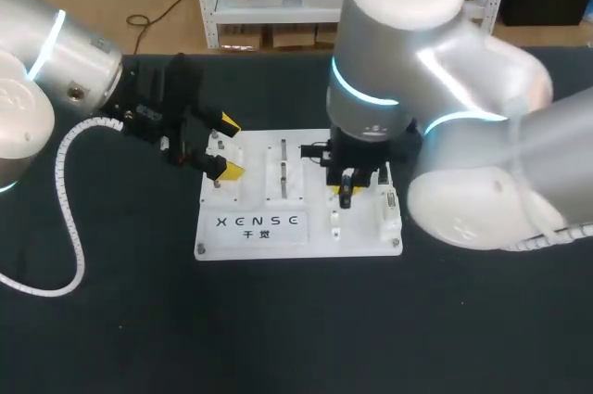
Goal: Insert the USB connector, Ethernet cable, and multi-pin plug into their matching sockets one by one.
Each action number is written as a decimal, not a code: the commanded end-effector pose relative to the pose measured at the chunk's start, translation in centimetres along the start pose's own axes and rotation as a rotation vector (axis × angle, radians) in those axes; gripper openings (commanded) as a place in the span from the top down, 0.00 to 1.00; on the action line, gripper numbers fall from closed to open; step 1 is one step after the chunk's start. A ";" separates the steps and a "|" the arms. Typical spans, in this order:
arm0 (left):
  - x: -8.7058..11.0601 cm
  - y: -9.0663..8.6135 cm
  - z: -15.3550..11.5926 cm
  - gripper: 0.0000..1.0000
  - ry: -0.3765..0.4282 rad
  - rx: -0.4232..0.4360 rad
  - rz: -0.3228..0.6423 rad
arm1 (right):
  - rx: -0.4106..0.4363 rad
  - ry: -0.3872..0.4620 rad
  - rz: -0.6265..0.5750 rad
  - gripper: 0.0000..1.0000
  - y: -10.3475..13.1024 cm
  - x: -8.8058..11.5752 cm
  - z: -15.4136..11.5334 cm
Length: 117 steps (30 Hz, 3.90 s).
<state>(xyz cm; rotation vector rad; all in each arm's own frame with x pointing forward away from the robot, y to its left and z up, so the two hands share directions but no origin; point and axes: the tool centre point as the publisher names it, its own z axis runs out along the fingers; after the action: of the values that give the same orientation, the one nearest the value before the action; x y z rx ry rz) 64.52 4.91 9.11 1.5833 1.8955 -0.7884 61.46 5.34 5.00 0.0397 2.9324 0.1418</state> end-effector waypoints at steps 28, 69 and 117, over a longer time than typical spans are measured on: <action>0.0 0.1 0.0 0.00 0.002 0.003 0.000 | 0.063 -0.080 0.034 1.00 -5.9 1.1 -2.6; 0.0 0.1 0.0 0.00 0.002 0.003 0.000 | 0.086 -0.095 -0.001 1.00 -6.0 1.0 -1.9; 0.0 0.1 0.0 0.00 0.002 0.003 0.000 | 0.057 -0.107 0.027 0.00 -6.1 1.0 -1.8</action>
<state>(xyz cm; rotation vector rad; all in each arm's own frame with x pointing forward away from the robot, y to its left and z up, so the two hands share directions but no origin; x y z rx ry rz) 64.52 4.91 9.11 1.5833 1.8955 -0.7884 60.60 -0.23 5.32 0.0854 2.8921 0.0427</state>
